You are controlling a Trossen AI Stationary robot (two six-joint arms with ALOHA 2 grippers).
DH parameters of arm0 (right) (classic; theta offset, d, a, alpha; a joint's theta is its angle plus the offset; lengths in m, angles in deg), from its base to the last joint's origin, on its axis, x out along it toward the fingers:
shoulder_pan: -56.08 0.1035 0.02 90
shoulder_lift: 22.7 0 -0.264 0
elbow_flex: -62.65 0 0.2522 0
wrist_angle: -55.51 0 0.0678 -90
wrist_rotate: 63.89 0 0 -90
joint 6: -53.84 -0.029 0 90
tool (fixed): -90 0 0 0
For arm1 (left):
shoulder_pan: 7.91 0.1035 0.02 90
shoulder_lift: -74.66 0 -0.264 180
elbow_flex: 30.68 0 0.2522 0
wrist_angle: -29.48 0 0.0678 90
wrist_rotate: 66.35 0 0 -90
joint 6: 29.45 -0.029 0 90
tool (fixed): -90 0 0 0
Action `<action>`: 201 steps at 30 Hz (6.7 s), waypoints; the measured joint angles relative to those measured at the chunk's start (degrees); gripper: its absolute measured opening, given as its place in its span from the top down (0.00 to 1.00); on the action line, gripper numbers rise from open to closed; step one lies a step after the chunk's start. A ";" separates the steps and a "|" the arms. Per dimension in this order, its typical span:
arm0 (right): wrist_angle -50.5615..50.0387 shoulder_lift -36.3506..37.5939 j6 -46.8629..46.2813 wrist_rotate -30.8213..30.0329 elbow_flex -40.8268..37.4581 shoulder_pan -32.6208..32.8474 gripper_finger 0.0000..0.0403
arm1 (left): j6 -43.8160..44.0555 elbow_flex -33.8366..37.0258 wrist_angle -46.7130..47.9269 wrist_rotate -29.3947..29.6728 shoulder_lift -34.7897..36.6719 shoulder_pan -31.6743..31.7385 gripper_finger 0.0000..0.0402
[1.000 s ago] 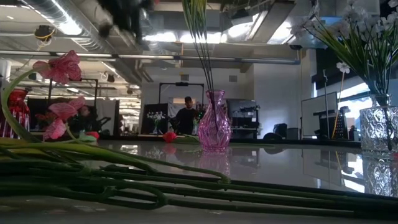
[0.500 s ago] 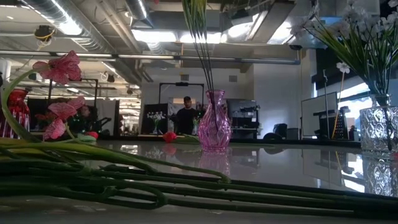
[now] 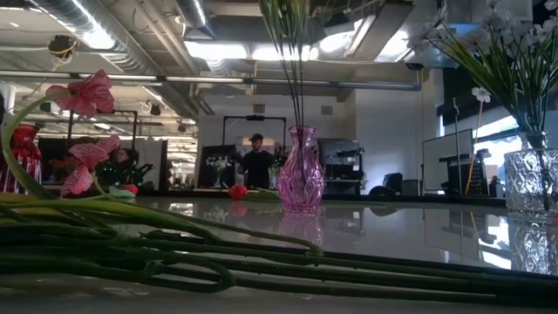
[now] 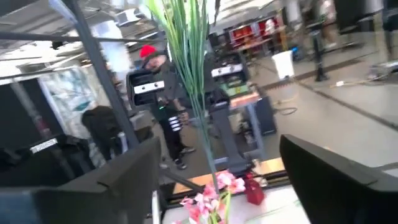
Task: Sort flowers into vase by color
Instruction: Put the white flowers into the transparent vase
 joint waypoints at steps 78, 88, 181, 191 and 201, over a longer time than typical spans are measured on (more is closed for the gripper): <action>-26.68 14.35 18.46 23.15 9.20 10.08 0.98 | 4.76 -4.09 21.85 -1.94 8.57 -3.12 0.66; -51.28 15.74 43.11 16.01 4.04 10.08 0.98 | 7.66 -4.09 23.45 3.13 5.72 -3.11 0.66; -27.90 21.61 10.13 -49.60 -38.31 49.84 0.98 | 4.91 -4.09 40.07 6.49 5.72 -5.90 0.66; -31.60 21.48 9.96 -44.14 -42.38 49.82 0.87 | 4.98 -4.09 40.14 6.49 5.72 -5.90 0.66; -32.55 21.48 8.99 -42.26 -39.55 49.82 0.62 | 4.98 -4.09 40.18 6.49 5.72 -5.90 0.66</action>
